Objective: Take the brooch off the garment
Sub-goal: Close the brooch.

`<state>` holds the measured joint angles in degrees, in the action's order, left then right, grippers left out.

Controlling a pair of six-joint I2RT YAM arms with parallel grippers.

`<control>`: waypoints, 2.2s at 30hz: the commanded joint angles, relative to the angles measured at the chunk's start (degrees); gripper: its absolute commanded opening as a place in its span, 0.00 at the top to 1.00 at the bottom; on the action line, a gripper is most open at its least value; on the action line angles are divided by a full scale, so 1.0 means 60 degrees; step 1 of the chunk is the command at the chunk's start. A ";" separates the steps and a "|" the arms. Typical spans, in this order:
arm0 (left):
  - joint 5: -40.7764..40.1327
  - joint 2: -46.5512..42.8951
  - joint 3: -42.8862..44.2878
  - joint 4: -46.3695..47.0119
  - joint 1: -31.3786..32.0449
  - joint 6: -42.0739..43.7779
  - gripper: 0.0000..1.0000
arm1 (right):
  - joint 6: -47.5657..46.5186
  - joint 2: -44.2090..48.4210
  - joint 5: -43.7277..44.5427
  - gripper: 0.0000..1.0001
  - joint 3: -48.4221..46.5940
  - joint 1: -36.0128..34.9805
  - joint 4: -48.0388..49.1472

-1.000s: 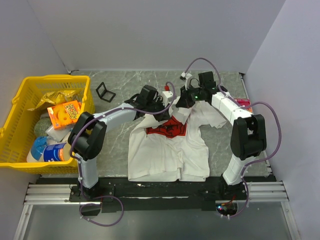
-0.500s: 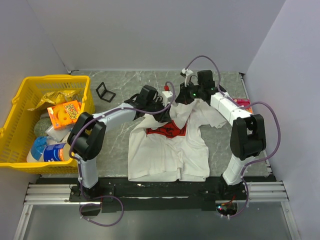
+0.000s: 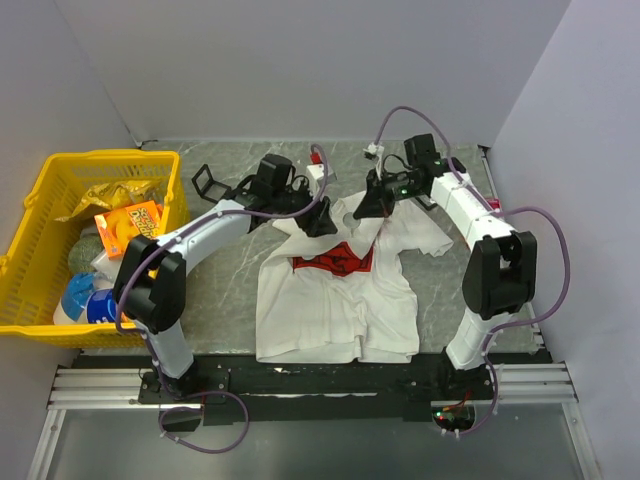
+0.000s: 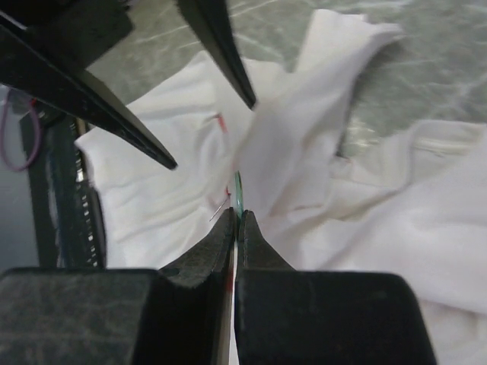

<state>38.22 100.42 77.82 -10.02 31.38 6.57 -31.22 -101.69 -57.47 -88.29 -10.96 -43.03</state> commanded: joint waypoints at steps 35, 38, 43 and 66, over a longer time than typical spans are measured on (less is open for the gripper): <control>0.2361 -0.0301 0.0550 -0.0850 0.0220 0.0649 0.47 | -0.1637 -0.0058 -0.0968 1.00 -0.0578 -0.0985 -0.1662; 0.2288 -0.0287 0.0492 -0.0806 0.0220 0.0634 0.47 | -0.1666 -0.0088 -0.0895 1.00 -0.0578 -0.1044 -0.1691; 0.2185 -0.0272 0.0462 -0.0688 0.0220 0.0546 0.50 | -0.1710 -0.0146 -0.0836 1.00 -0.0563 -0.1103 -0.1720; 0.2053 -0.0243 0.0418 -0.0674 0.0220 0.0546 0.55 | -0.1740 -0.0103 -0.0734 1.00 -0.0578 -0.1176 -0.1691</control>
<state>49.67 99.85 78.81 -16.56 32.82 9.80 -41.23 -102.89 -61.95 -90.06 -17.58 -52.82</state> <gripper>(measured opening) 0.458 0.023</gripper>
